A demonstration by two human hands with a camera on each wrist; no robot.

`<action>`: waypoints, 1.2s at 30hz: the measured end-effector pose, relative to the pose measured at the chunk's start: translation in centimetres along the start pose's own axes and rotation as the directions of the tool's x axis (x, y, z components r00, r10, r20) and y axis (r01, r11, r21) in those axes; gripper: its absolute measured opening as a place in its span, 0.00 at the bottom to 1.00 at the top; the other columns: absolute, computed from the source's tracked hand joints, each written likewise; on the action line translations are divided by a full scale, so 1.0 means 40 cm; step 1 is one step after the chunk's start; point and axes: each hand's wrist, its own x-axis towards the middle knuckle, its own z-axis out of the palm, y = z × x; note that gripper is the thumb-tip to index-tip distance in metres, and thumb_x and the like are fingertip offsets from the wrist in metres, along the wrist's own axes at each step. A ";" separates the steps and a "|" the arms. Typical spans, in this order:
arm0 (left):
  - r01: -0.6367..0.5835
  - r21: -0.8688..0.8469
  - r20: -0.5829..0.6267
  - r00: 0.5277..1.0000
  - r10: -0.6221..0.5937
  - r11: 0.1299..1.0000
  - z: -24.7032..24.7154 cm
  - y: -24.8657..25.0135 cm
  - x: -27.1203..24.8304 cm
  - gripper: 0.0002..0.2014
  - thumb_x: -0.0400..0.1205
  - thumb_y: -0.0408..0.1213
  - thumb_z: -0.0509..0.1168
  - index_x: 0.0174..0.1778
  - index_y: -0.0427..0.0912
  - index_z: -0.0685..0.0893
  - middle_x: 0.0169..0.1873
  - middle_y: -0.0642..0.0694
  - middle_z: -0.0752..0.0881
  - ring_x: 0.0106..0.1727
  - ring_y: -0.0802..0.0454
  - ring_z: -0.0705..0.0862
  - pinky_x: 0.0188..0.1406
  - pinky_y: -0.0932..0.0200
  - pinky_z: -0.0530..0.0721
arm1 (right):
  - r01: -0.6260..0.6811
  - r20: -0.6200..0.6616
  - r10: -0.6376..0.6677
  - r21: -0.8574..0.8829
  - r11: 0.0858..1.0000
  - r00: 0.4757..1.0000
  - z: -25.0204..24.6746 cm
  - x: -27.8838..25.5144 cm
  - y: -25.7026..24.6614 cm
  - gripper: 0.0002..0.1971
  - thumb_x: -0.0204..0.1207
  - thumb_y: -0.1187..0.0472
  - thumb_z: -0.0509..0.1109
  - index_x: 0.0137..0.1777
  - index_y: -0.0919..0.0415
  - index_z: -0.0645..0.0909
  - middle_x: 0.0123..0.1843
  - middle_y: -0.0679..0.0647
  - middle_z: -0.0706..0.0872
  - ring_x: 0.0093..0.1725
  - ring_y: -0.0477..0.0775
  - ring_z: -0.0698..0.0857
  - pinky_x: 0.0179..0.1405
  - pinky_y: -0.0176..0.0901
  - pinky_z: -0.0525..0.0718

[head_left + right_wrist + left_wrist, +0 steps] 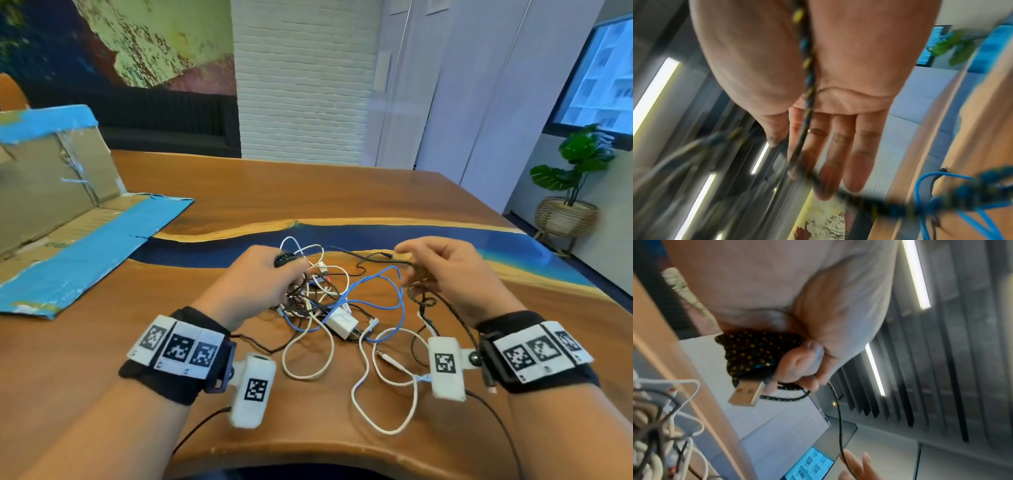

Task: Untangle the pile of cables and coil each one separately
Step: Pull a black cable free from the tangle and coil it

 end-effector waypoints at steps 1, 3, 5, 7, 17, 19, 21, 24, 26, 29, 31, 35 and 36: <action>0.032 -0.132 -0.021 0.999 -0.036 0.991 -0.001 -0.002 0.004 0.19 0.89 0.47 0.65 0.35 0.38 0.81 0.20 0.49 0.69 0.23 0.50 0.69 0.37 0.50 0.75 | -0.039 0.011 0.038 0.118 0.992 0.999 -0.010 -0.002 -0.003 0.15 0.90 0.53 0.61 0.58 0.58 0.88 0.41 0.59 0.90 0.40 0.58 0.91 0.38 0.48 0.88; 0.079 -0.307 -0.039 0.995 -0.095 0.948 -0.004 -0.007 0.010 0.18 0.90 0.45 0.62 0.38 0.37 0.80 0.21 0.49 0.65 0.23 0.50 0.66 0.40 0.48 0.77 | -0.070 -0.019 0.077 0.233 0.970 0.997 -0.032 0.000 0.001 0.20 0.92 0.49 0.55 0.66 0.57 0.85 0.55 0.61 0.92 0.49 0.63 0.92 0.49 0.56 0.87; 0.105 -0.380 -0.047 0.990 -0.132 0.919 -0.005 -0.010 0.016 0.18 0.91 0.44 0.61 0.40 0.36 0.79 0.21 0.50 0.64 0.22 0.50 0.65 0.41 0.49 0.78 | -0.048 -0.051 0.061 0.212 0.976 0.997 -0.045 -0.006 0.002 0.18 0.91 0.50 0.56 0.69 0.55 0.83 0.62 0.60 0.91 0.55 0.64 0.92 0.54 0.60 0.85; 0.116 -0.465 -0.031 0.989 -0.147 0.878 -0.003 -0.007 0.020 0.17 0.91 0.44 0.61 0.42 0.35 0.80 0.21 0.50 0.63 0.22 0.50 0.65 0.39 0.50 0.78 | -0.025 0.020 0.023 0.153 0.988 1.000 -0.047 -0.023 0.002 0.15 0.87 0.52 0.65 0.72 0.51 0.81 0.64 0.58 0.91 0.56 0.64 0.92 0.52 0.58 0.85; 0.124 -0.672 0.060 0.992 -0.112 0.730 0.014 0.052 0.015 0.16 0.92 0.41 0.58 0.44 0.34 0.79 0.23 0.49 0.62 0.24 0.50 0.65 0.39 0.50 0.79 | 0.307 0.315 -0.158 -0.510 0.804 0.936 0.074 -0.064 0.005 0.33 0.69 0.51 0.86 0.73 0.38 0.79 0.70 0.28 0.79 0.68 0.20 0.73 0.64 0.14 0.64; 0.126 -0.682 0.092 0.992 -0.087 0.720 0.012 0.063 0.004 0.15 0.92 0.41 0.58 0.44 0.35 0.79 0.23 0.49 0.61 0.24 0.50 0.65 0.39 0.50 0.79 | 0.325 0.311 -0.188 -0.483 0.813 0.932 0.103 -0.054 0.001 0.12 0.78 0.55 0.78 0.60 0.41 0.88 0.62 0.31 0.87 0.64 0.27 0.80 0.66 0.28 0.75; 0.130 -0.679 0.115 0.991 -0.071 0.723 -0.002 0.073 -0.008 0.16 0.91 0.42 0.57 0.43 0.35 0.79 0.22 0.50 0.61 0.23 0.50 0.64 0.38 0.51 0.79 | 0.268 0.208 -0.199 -0.394 0.879 0.958 0.110 -0.037 -0.007 0.08 0.84 0.60 0.70 0.47 0.49 0.89 0.48 0.42 0.93 0.53 0.42 0.89 0.60 0.49 0.86; 0.111 -0.625 0.078 0.994 -0.079 0.773 -0.018 0.077 -0.018 0.16 0.91 0.42 0.57 0.43 0.35 0.80 0.22 0.50 0.61 0.24 0.50 0.63 0.37 0.52 0.75 | 0.233 -0.009 -0.236 -0.146 0.961 0.972 0.099 -0.024 -0.059 0.10 0.87 0.63 0.67 0.47 0.54 0.88 0.46 0.52 0.93 0.49 0.53 0.91 0.51 0.49 0.86; 0.082 -0.569 0.024 0.996 -0.083 0.818 -0.014 0.071 -0.014 0.16 0.91 0.42 0.59 0.43 0.35 0.82 0.21 0.50 0.63 0.23 0.50 0.65 0.40 0.49 0.73 | 0.290 0.006 -0.291 -0.069 0.954 0.957 0.108 -0.035 -0.103 0.04 0.84 0.60 0.71 0.52 0.54 0.88 0.49 0.52 0.93 0.52 0.55 0.91 0.53 0.50 0.88; 0.030 -0.510 -0.049 0.997 -0.064 0.860 0.008 0.068 -0.004 0.16 0.89 0.41 0.63 0.40 0.35 0.84 0.22 0.47 0.66 0.23 0.50 0.70 0.36 0.53 0.72 | 0.211 0.201 -0.201 -0.031 0.977 0.959 0.175 -0.074 -0.141 0.17 0.74 0.58 0.82 0.58 0.55 0.80 0.48 0.53 0.93 0.47 0.56 0.91 0.52 0.48 0.89; -0.011 -0.486 -0.076 0.997 -0.030 0.874 0.024 0.075 -0.003 0.14 0.89 0.40 0.63 0.40 0.35 0.83 0.23 0.45 0.67 0.24 0.48 0.73 0.29 0.57 0.73 | 0.163 0.264 -0.140 -0.067 0.984 0.954 0.231 -0.086 -0.134 0.24 0.70 0.59 0.85 0.57 0.55 0.72 0.43 0.51 0.91 0.38 0.51 0.87 0.46 0.46 0.87; -0.077 -0.461 -0.106 0.994 0.031 0.884 0.029 0.074 -0.005 0.15 0.89 0.38 0.63 0.37 0.38 0.82 0.25 0.46 0.72 0.30 0.46 0.79 0.34 0.52 0.81 | 0.147 0.117 -0.142 -0.033 0.989 0.983 0.262 -0.062 -0.107 0.17 0.76 0.67 0.78 0.56 0.53 0.73 0.43 0.58 0.90 0.38 0.64 0.88 0.45 0.59 0.88; -0.083 -0.455 -0.100 0.994 0.042 0.887 0.023 0.071 -0.006 0.14 0.89 0.39 0.63 0.39 0.38 0.83 0.25 0.47 0.74 0.32 0.45 0.81 0.40 0.49 0.83 | 0.133 0.123 -0.131 -0.006 0.991 0.984 0.256 -0.058 -0.104 0.15 0.78 0.68 0.76 0.57 0.53 0.76 0.46 0.61 0.92 0.43 0.67 0.91 0.49 0.61 0.89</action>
